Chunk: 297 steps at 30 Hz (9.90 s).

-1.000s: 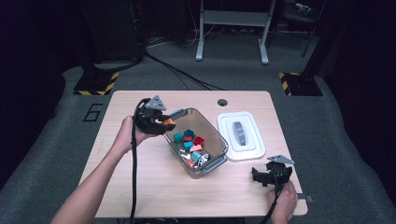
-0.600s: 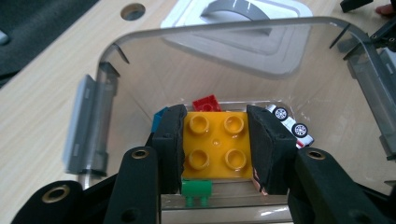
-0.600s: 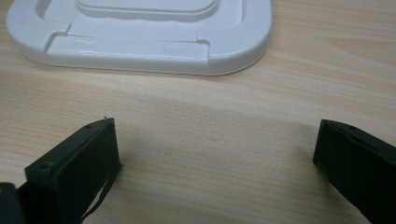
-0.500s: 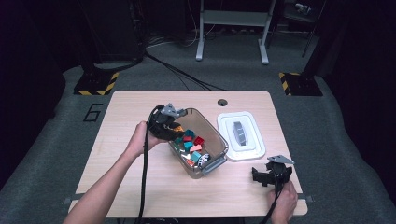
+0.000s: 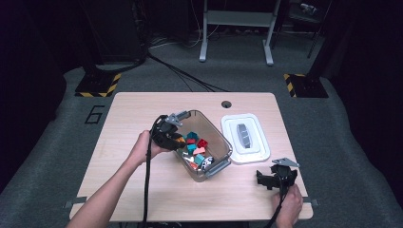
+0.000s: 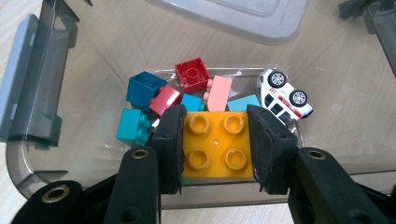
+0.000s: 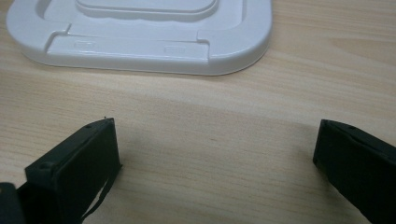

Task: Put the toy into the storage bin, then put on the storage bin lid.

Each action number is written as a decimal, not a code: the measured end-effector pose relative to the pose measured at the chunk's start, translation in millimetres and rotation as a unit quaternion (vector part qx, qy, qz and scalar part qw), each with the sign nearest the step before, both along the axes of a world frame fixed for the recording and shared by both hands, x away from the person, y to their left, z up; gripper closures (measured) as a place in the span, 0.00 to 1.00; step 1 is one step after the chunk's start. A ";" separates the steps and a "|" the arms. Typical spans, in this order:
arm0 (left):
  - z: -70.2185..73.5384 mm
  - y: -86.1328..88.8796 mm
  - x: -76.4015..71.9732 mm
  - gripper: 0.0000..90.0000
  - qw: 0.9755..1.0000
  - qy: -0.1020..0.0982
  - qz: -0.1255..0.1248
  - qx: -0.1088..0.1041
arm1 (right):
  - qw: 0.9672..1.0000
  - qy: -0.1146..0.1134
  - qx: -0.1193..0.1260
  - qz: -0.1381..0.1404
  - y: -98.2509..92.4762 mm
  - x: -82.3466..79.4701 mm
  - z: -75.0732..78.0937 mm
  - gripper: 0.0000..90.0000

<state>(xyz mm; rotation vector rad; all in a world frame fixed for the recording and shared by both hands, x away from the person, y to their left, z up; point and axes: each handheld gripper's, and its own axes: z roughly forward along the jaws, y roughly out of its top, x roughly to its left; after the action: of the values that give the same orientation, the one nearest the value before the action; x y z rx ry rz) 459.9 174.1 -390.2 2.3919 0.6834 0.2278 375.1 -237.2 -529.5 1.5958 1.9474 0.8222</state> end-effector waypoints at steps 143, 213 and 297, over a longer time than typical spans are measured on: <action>-140.8 184.7 -26.8 0.01 0.961 -0.052 0.269 -0.044 | 0.999 0.010 0.016 0.031 65.6 134.7 66.3 0.65; -140.9 184.5 -25.1 0.01 0.962 -0.052 0.265 -0.043 | 0.998 -0.003 0.007 0.069 72.7 114.6 192.3 0.75; -140.4 184.7 -25.3 0.01 0.962 -0.050 0.265 -0.041 | 0.982 -0.029 0.043 0.181 146.6 54.5 187.1 0.03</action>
<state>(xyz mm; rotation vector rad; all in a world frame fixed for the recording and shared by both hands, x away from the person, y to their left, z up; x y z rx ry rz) 434.6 358.9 -530.6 2.0593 1.2496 0.5272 429.7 -90.5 -342.5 1.2605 2.2195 1.0950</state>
